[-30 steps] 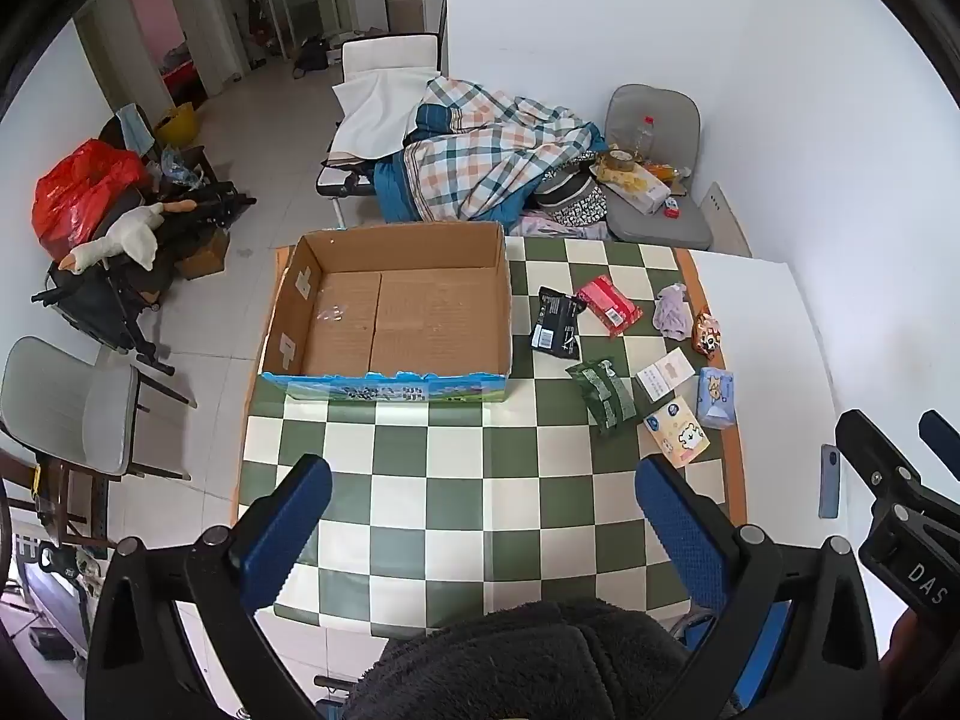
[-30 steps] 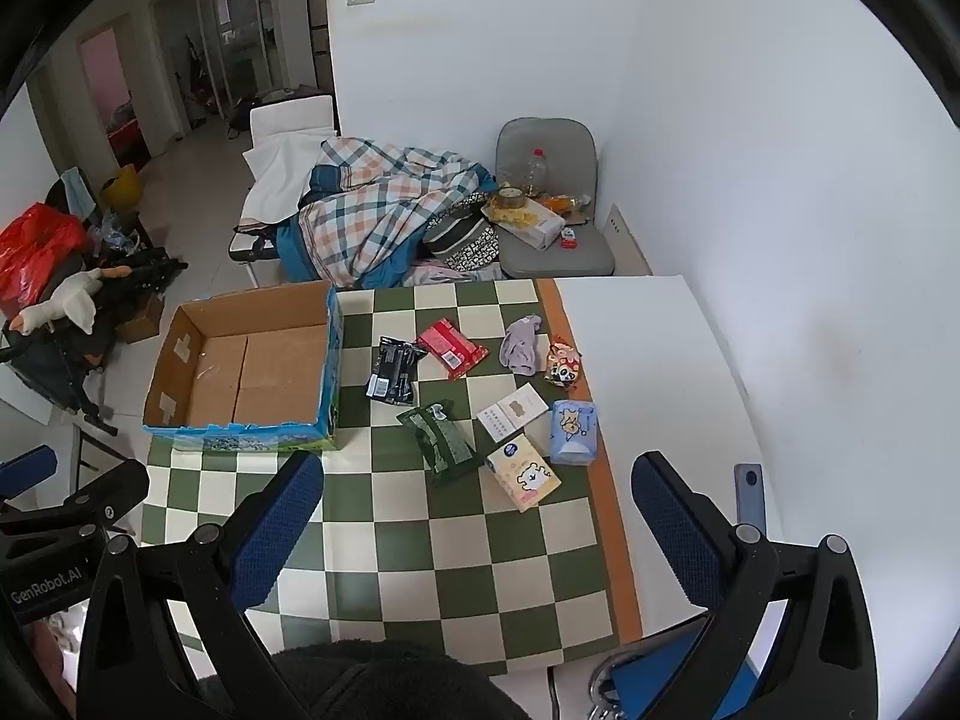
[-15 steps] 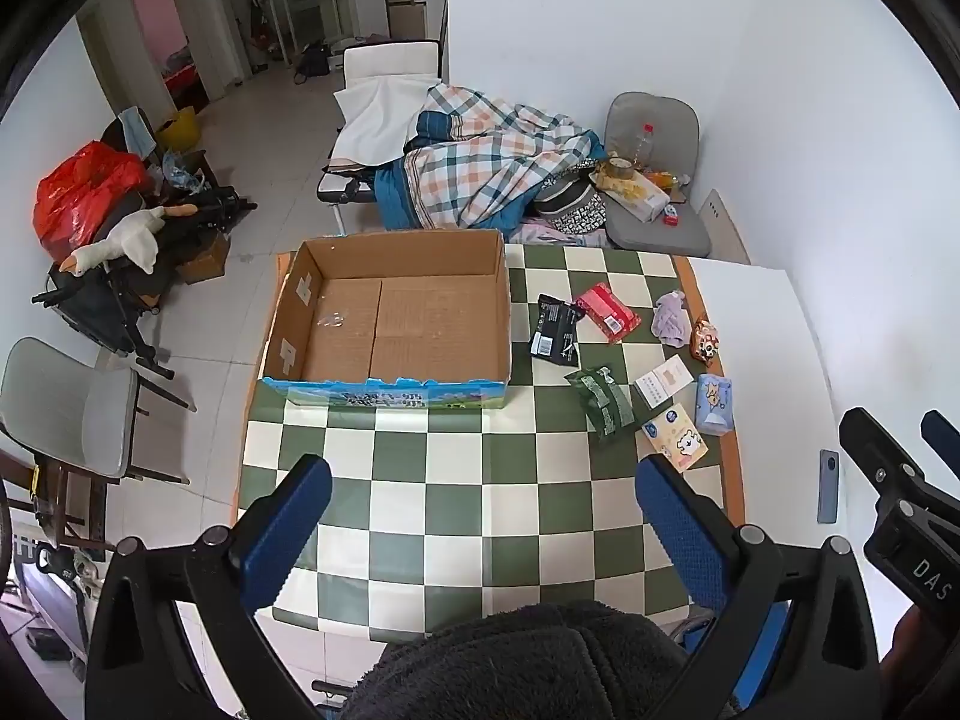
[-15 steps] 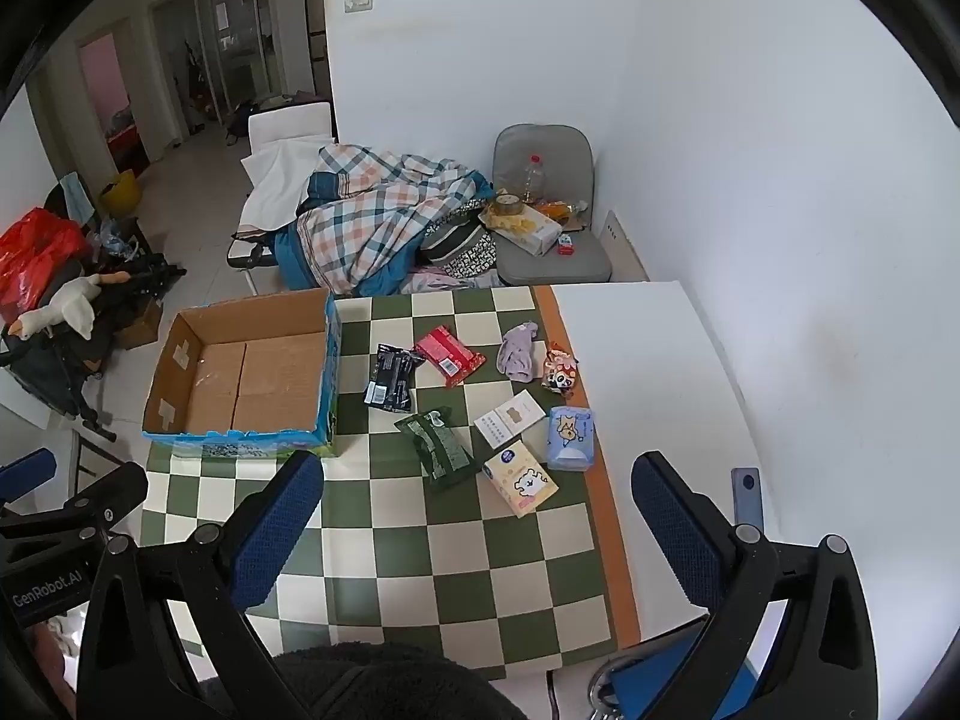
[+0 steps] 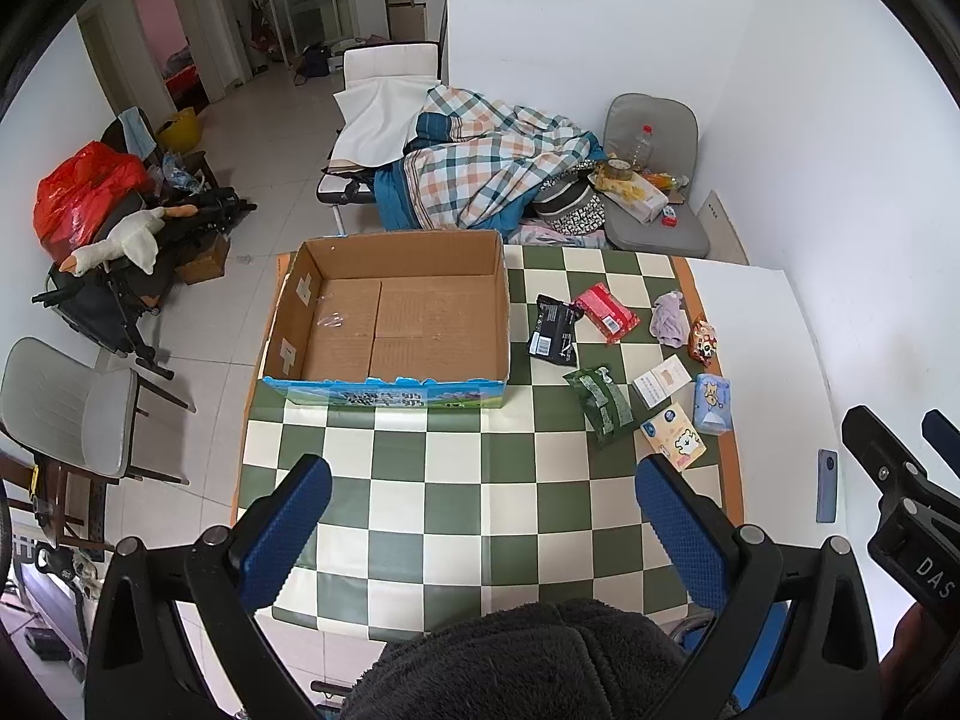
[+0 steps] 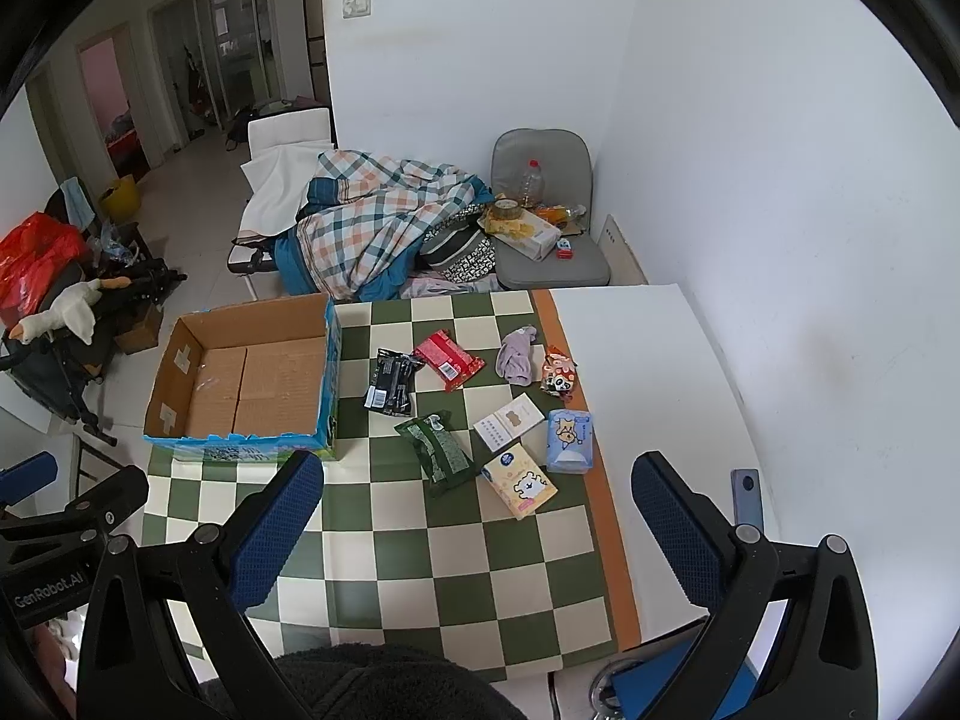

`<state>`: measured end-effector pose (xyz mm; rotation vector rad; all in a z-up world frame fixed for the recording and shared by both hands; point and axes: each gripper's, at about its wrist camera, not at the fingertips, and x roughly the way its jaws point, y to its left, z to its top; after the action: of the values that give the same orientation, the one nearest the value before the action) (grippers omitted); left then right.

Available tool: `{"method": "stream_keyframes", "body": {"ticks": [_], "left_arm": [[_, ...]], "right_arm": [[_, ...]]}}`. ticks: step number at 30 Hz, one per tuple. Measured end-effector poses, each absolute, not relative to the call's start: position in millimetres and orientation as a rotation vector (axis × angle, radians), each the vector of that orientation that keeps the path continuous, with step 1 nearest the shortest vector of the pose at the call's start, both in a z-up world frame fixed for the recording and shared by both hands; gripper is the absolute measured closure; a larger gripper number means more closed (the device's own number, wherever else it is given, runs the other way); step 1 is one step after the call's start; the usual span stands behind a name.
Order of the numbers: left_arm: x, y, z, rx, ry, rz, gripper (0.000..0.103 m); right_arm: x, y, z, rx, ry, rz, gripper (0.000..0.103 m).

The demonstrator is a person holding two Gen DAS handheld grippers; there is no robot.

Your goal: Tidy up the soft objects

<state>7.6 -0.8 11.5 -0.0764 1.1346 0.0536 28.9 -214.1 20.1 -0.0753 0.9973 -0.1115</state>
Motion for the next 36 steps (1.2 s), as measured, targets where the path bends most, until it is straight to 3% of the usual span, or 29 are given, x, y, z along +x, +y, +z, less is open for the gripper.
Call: {"method": "stream_keyframes", "body": {"ticks": [36], "left_arm": [[1, -1, 35, -0.090, 1.104, 0.059, 0.000]], "right_arm": [[26, -214, 30, -0.072, 0.977, -0.088, 0.000]]}}
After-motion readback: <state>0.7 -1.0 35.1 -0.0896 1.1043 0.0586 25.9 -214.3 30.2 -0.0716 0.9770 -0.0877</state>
